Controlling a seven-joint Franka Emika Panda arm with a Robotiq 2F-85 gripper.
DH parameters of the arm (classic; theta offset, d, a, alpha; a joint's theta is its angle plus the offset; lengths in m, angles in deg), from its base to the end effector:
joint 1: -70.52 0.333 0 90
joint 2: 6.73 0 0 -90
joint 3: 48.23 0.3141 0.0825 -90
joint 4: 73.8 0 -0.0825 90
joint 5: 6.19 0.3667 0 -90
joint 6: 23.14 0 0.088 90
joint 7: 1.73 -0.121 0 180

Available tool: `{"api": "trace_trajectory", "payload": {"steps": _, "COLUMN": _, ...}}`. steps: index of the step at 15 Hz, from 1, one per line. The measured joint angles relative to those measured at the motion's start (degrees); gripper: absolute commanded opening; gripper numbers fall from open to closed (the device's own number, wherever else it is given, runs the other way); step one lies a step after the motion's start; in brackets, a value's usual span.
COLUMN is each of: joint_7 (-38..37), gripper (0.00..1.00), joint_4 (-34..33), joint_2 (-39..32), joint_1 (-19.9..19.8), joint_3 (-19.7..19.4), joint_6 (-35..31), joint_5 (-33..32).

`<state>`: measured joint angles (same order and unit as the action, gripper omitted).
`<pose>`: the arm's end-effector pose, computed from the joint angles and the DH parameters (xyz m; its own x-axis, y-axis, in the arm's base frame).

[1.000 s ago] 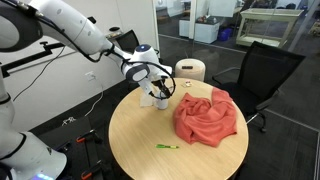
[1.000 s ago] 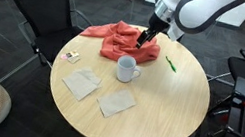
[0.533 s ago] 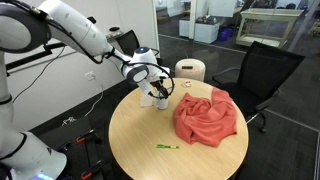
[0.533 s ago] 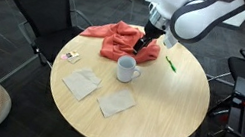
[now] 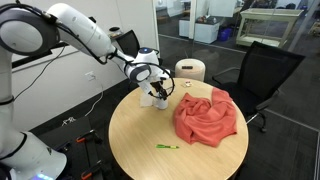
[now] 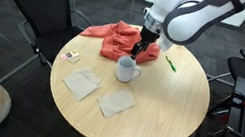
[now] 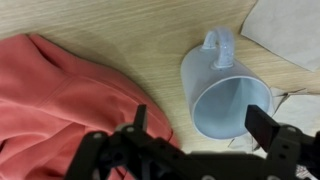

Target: Put the pen on the table and move the mug to the right

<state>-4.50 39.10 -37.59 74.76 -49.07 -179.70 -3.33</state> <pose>0.6268 0.0360 0.2148 0.9750 -0.0326 0.2199 -0.0260 -0.9991 -0.0327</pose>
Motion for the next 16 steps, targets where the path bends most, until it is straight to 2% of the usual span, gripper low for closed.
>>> {"api": "trace_trajectory", "payload": {"steps": 12, "joint_7": -0.06, "gripper": 1.00, "joint_4": -6.52, "joint_2": -7.03, "joint_1": 0.04, "joint_3": 0.00, "joint_6": 3.00, "joint_5": 0.00}}
{"api": "trace_trajectory", "payload": {"steps": 13, "joint_7": -0.06, "gripper": 0.94, "joint_4": -7.01, "joint_2": -7.63, "joint_1": 0.00, "joint_3": 0.00, "joint_6": 3.04, "joint_5": 0.01}}
{"api": "trace_trajectory", "payload": {"steps": 14, "joint_7": -0.06, "gripper": 0.74, "joint_4": -7.45, "joint_2": -8.21, "joint_1": -0.04, "joint_3": 0.00, "joint_6": 3.12, "joint_5": 0.02}}
{"api": "trace_trajectory", "payload": {"steps": 16, "joint_7": -0.06, "gripper": 0.59, "joint_4": -8.32, "joint_2": -9.29, "joint_1": -0.13, "joint_3": 0.00, "joint_6": 3.21, "joint_5": 0.03}}
